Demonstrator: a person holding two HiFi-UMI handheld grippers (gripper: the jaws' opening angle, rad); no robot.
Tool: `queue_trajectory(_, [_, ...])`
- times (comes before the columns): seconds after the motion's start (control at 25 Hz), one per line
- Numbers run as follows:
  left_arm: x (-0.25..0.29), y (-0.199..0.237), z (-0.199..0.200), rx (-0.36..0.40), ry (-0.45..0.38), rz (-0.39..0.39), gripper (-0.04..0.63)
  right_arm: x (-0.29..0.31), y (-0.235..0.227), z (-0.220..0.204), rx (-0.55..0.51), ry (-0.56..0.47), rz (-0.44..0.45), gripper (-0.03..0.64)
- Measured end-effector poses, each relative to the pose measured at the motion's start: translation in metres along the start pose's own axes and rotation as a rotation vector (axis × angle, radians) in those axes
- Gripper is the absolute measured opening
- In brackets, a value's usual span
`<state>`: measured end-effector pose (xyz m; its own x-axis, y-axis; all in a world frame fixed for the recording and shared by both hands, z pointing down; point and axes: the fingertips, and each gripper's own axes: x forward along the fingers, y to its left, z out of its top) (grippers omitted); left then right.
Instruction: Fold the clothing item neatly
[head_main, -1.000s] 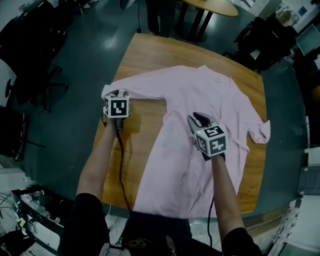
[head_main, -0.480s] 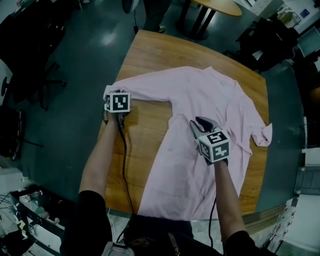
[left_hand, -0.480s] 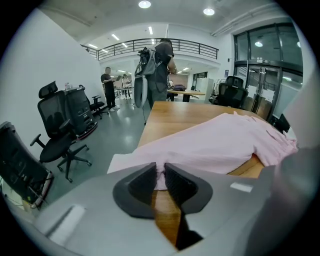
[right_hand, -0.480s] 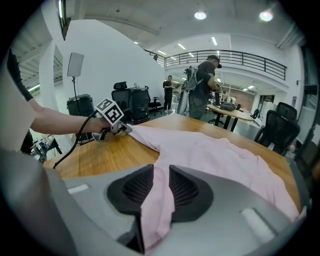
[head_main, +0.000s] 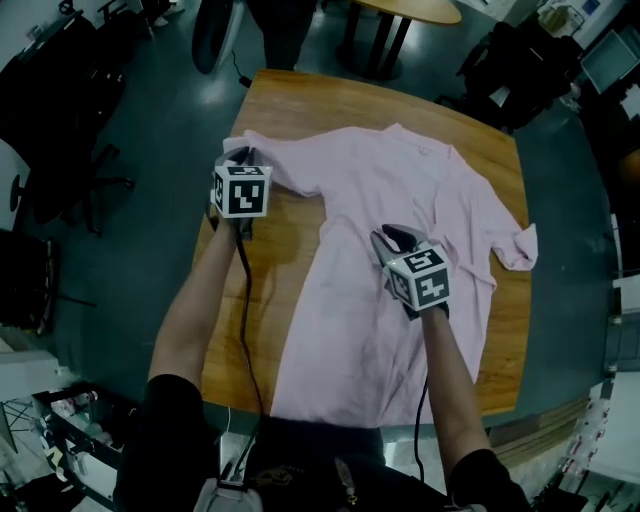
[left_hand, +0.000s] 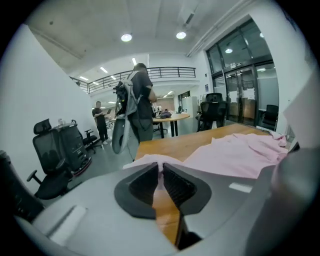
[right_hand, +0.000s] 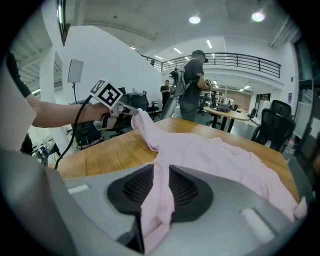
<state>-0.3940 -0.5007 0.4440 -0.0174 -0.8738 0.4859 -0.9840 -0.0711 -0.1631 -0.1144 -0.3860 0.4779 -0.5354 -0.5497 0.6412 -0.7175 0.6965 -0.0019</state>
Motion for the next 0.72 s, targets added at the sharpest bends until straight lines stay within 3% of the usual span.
queue_trajectory(0.36, [-0.034, -0.152, 0.089, 0.105, -0.13, -0.229, 0.041, -0.067, -0.039, -0.022, 0.071, -0.059, -0.073, 0.087])
queue_trajectory(0.72, [-0.037, -0.308, 0.094, 0.23, -0.172, -0.462, 0.041, -0.116, -0.076, -0.082, 0.192, -0.06, -0.169, 0.087])
